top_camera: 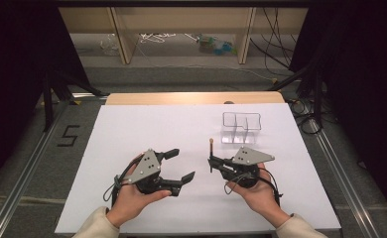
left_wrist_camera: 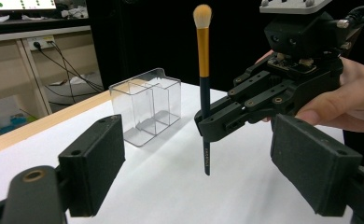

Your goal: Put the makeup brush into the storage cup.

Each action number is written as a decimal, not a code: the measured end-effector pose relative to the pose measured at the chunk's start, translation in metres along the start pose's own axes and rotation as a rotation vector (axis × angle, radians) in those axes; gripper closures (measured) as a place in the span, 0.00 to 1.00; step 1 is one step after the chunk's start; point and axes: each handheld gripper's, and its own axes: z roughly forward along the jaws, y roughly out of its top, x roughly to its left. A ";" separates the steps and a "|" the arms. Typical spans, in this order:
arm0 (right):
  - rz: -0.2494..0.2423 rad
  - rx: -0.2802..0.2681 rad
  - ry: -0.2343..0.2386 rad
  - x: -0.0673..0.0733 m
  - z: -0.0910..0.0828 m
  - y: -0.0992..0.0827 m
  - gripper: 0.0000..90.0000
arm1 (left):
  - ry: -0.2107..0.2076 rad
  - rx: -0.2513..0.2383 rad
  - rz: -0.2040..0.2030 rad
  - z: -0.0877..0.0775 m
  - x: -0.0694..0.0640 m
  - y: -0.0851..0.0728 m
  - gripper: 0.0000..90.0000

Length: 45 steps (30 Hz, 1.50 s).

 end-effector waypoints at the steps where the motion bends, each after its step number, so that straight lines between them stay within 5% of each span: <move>1: 0.002 -0.007 -0.002 0.000 0.000 0.000 0.94 | 0.000 -0.001 -0.001 -0.001 0.000 0.000 0.19; 2: 0.003 -0.005 0.000 0.000 0.000 0.000 0.94 | 0.003 -0.003 -0.003 -0.001 0.000 0.000 0.19; 3: 0.003 -0.003 -0.002 0.000 -0.001 0.000 0.94 | 0.234 -0.018 0.140 -0.008 0.010 0.003 0.19; 4: 0.007 -0.008 -0.005 0.000 -0.001 0.000 0.94 | 0.219 0.000 0.164 -0.009 0.012 0.004 0.19; 7: 0.024 0.005 0.008 0.000 -0.002 0.001 0.94 | 0.085 -0.008 0.150 -0.008 0.012 0.003 0.19; 10: 0.023 0.003 0.001 -0.001 -0.002 0.001 0.94 | 0.060 -0.012 0.152 -0.010 0.014 0.003 0.19; 11: 0.024 0.003 0.000 -0.001 -0.003 0.001 0.94 | 0.017 -0.008 0.136 -0.010 0.013 0.002 0.19; 13: 0.027 -0.006 -0.003 -0.002 -0.002 0.001 0.94 | 0.023 -0.015 0.111 -0.011 0.012 0.001 0.19; 24: 0.035 -0.004 -0.003 -0.005 -0.005 0.002 0.94 | 0.048 -0.025 0.116 -0.024 0.019 -0.002 0.19; 25: 0.035 -0.004 -0.003 -0.005 -0.005 0.002 0.94 | 0.051 -0.026 0.077 -0.026 0.017 -0.004 0.19; 28: 0.037 -0.005 -0.003 -0.005 -0.005 0.001 0.94 | 0.062 -0.027 0.079 -0.031 0.020 -0.005 0.19; 29: 0.037 -0.006 -0.003 -0.005 -0.005 0.001 0.94 | 0.070 -0.038 -0.013 -0.032 0.014 -0.008 0.19; 45: 0.033 -0.023 -0.005 -0.010 -0.008 0.002 0.94 | 0.096 -0.036 -0.004 -0.043 0.019 -0.014 0.19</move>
